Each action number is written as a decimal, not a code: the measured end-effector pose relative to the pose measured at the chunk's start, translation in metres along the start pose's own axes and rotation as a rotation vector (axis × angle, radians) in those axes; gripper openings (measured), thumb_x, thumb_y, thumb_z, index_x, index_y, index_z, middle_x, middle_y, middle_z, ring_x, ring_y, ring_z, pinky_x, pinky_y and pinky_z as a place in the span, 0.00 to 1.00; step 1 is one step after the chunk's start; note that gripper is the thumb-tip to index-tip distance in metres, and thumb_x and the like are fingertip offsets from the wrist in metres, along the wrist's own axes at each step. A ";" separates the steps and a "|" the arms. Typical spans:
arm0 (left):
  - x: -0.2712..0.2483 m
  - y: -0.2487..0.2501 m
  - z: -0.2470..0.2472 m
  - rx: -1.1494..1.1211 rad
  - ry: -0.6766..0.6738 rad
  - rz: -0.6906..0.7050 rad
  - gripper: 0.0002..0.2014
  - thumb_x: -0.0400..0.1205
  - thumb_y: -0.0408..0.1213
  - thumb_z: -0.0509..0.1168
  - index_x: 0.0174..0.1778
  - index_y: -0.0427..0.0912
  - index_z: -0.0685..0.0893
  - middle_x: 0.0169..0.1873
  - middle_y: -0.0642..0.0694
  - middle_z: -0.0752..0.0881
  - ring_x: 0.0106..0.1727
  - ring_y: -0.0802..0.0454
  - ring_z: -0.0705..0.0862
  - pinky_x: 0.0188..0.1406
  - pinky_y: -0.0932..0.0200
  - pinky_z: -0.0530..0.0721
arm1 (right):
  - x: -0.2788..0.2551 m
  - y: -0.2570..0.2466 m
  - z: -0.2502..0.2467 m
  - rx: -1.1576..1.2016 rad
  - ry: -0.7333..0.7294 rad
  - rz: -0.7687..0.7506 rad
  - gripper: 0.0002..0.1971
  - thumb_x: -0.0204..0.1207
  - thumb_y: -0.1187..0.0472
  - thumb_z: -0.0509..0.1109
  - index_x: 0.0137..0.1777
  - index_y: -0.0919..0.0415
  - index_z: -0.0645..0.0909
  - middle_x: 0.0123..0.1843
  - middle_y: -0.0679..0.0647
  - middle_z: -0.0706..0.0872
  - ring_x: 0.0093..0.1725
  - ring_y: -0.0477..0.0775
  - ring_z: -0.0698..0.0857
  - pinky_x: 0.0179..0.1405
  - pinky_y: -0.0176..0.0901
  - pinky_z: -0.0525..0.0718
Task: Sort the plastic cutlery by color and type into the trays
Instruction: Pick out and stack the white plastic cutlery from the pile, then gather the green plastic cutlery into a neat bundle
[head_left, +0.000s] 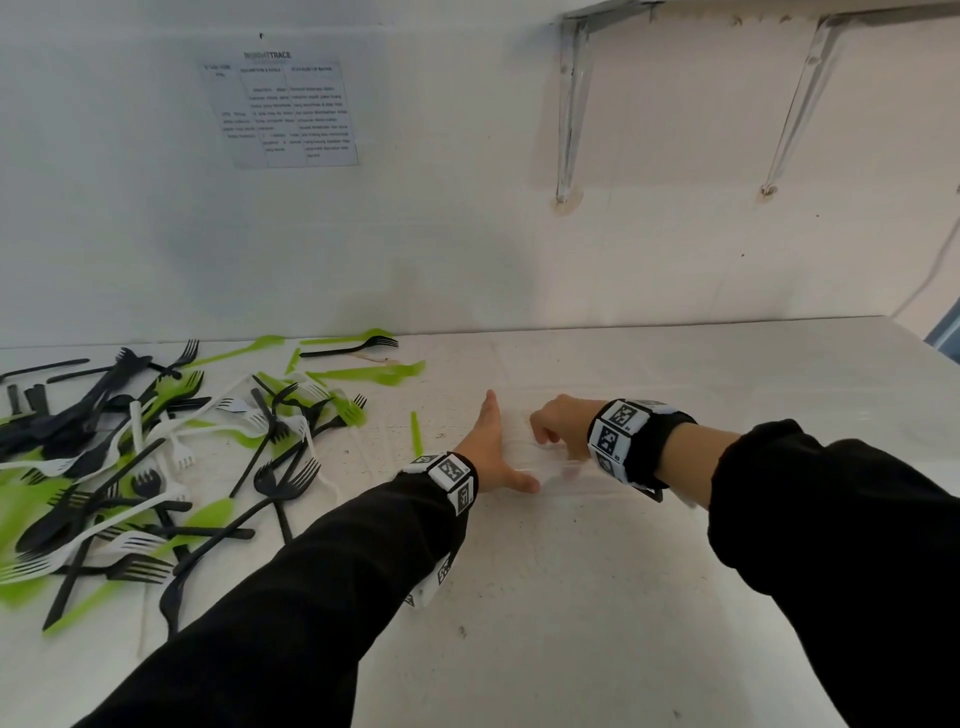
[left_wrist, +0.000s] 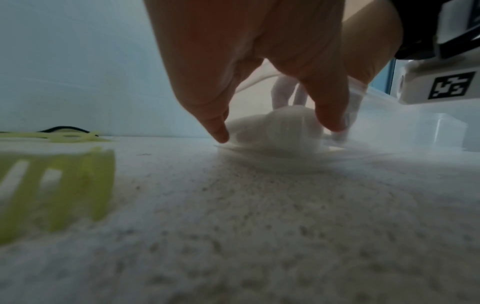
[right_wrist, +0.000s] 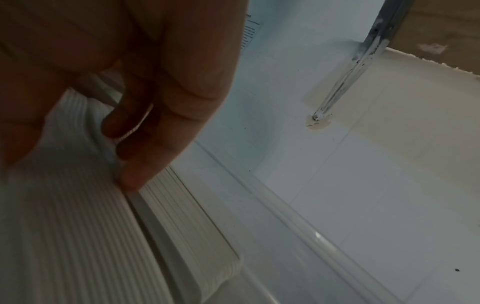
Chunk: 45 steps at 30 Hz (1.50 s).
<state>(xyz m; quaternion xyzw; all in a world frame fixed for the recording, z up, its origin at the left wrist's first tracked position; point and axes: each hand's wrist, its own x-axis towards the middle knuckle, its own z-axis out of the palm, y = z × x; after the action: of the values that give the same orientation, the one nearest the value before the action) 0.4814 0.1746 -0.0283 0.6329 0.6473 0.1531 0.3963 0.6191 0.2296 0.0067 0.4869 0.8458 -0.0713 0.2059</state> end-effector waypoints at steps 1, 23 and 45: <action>0.000 0.000 0.000 -0.005 -0.004 -0.002 0.66 0.68 0.40 0.80 0.79 0.43 0.27 0.83 0.42 0.48 0.82 0.47 0.56 0.78 0.57 0.58 | 0.004 0.004 0.002 0.006 0.002 0.013 0.25 0.72 0.60 0.75 0.69 0.59 0.74 0.59 0.56 0.79 0.63 0.57 0.80 0.60 0.44 0.78; -0.004 -0.004 0.001 -0.084 -0.026 -0.032 0.65 0.69 0.37 0.79 0.79 0.49 0.26 0.81 0.38 0.60 0.79 0.42 0.65 0.76 0.51 0.65 | 0.025 0.008 0.017 -0.198 0.016 0.001 0.30 0.76 0.55 0.70 0.77 0.55 0.66 0.73 0.54 0.74 0.73 0.56 0.75 0.70 0.43 0.71; -0.026 0.009 0.001 -0.024 0.033 -0.060 0.60 0.71 0.30 0.76 0.81 0.40 0.32 0.83 0.38 0.50 0.82 0.43 0.54 0.79 0.52 0.58 | 0.009 -0.007 0.010 -0.056 -0.012 0.039 0.34 0.83 0.51 0.60 0.83 0.55 0.48 0.83 0.52 0.60 0.81 0.52 0.63 0.76 0.36 0.60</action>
<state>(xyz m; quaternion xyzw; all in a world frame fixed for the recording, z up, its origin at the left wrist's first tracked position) 0.4851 0.1511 -0.0140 0.6055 0.6707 0.1594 0.3975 0.6123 0.2301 -0.0063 0.4971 0.8365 -0.0464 0.2260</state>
